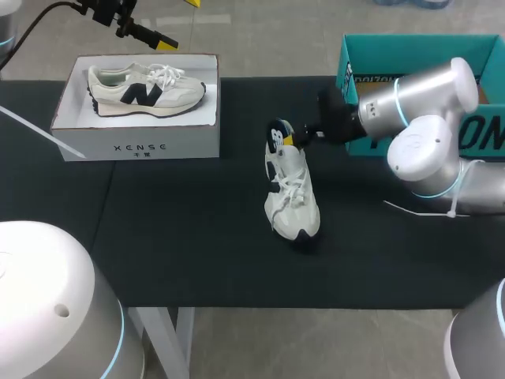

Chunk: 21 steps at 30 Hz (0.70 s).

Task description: Take the shoe out of the shoebox, open the shoe tongue, remove and reinsert the insole, then place the shoe into the shoebox

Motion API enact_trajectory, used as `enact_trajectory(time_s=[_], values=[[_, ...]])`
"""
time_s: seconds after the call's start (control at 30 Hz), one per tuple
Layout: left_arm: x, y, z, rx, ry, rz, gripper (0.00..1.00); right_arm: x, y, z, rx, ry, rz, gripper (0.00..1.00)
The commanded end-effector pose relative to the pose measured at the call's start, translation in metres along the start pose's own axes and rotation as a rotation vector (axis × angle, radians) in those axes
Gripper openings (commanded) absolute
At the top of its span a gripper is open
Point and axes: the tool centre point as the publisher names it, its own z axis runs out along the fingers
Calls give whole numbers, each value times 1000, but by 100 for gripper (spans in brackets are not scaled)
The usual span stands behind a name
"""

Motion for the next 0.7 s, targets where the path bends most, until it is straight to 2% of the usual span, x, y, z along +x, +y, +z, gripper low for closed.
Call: enact_trajectory(time_s=[0.03,0.17,0.3,0.37,0.4,0.7], values=[[0,0,0,1,5,1,100,5,-10,3,-10,0,11,0],[0,0,0,1,5,1,100,6,-15,4,-12,5,23,0],[0,0,0,1,5,1,100,1,-10,-5,-16,-8,21,2],[0,0,0,1,5,1,100,-1,-7,-9,-17,-16,17,20],[0,0,0,1,5,1,100,-3,-5,-10,-17,-17,16,27],[0,0,0,1,5,1,100,-15,11,-16,-9,-35,-12,25]])
